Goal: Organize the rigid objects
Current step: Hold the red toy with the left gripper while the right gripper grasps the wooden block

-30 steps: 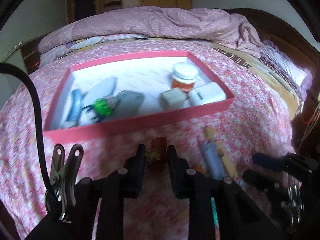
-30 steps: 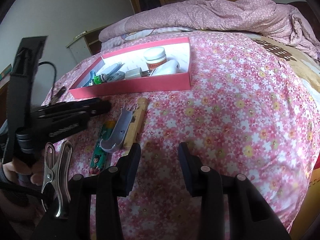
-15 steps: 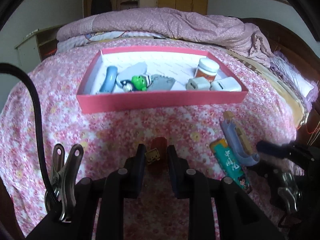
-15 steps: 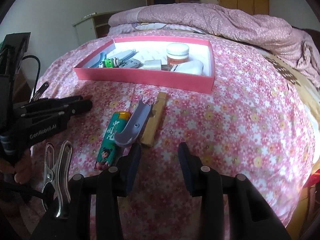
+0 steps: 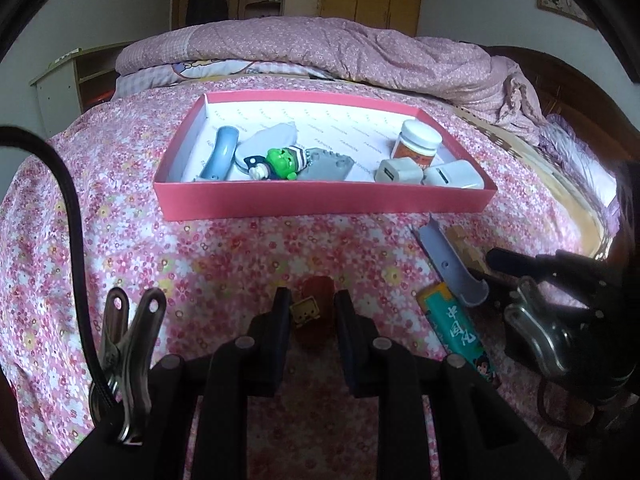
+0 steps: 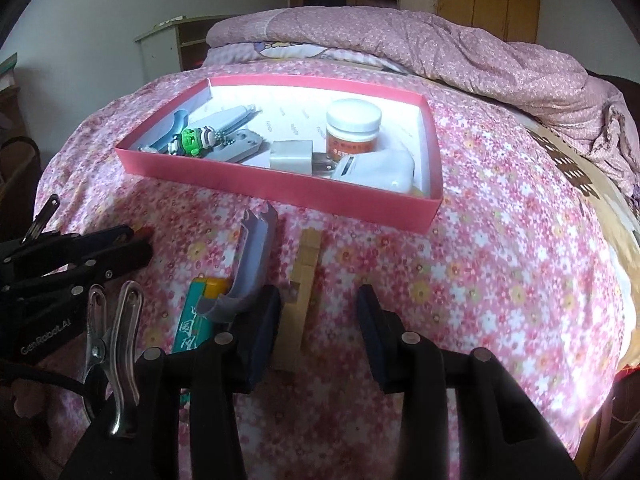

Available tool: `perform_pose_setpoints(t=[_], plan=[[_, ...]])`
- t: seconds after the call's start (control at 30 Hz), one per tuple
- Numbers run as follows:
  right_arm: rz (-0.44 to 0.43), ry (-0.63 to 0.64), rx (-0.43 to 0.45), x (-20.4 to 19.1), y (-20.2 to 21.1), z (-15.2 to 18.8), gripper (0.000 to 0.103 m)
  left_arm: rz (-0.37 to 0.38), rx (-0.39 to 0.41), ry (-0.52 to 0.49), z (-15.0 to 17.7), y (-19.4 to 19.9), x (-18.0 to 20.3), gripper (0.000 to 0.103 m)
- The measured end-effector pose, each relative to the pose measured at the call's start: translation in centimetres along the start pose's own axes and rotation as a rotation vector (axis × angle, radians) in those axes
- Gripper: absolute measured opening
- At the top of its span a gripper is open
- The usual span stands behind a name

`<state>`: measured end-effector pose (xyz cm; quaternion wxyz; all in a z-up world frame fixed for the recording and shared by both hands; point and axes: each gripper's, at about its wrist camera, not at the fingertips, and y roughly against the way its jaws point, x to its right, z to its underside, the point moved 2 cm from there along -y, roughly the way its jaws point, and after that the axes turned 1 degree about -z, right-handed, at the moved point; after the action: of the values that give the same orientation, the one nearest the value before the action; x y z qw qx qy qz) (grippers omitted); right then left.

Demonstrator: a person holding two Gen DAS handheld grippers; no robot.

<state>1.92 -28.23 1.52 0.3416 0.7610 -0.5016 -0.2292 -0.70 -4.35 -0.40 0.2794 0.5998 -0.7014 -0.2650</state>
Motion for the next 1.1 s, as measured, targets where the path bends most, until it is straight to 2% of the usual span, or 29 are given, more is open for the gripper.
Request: perform_pose_setpoints(t=[0.03,0.1,0.17,0.23,0.33,0.57,0.9,1.1], plan=[[-0.002,-0.002,0.003,0.1,0.0,0.0,0.04,0.0,0.0,0.0,0.0,0.0,0.0,0.023],[0.011,-0.017,0.01,0.3,0.2,0.3,0.03,0.0,0.0,0.0,0.0,0.0,0.1,0.023],[0.022,-0.06,0.012,0.9,0.5,0.6,0.016,0.0,0.0,0.001,0.0,0.0,0.1,0.023],[0.022,-0.105,0.013,1.5,0.8,1.0,0.012,0.001,-0.001,0.005,0.0,0.0,0.1,0.023],[0.012,-0.161,0.019,2.5,1.4,1.7,0.012,0.001,-0.001,0.006,0.0,0.0,0.1,0.023],[-0.028,-0.202,0.03,3.3,1.6,2.2,0.012,0.008,-0.002,0.022,-0.1,0.0,-0.3,0.023],[-0.042,-0.217,0.04,3.6,1.5,2.3,0.012,0.007,-0.002,0.02,-0.1,-0.1,-0.2,0.026],[-0.049,-0.192,0.04,3.0,1.5,2.2,0.021,0.014,-0.002,0.009,-0.1,-0.1,0.2,0.032]])
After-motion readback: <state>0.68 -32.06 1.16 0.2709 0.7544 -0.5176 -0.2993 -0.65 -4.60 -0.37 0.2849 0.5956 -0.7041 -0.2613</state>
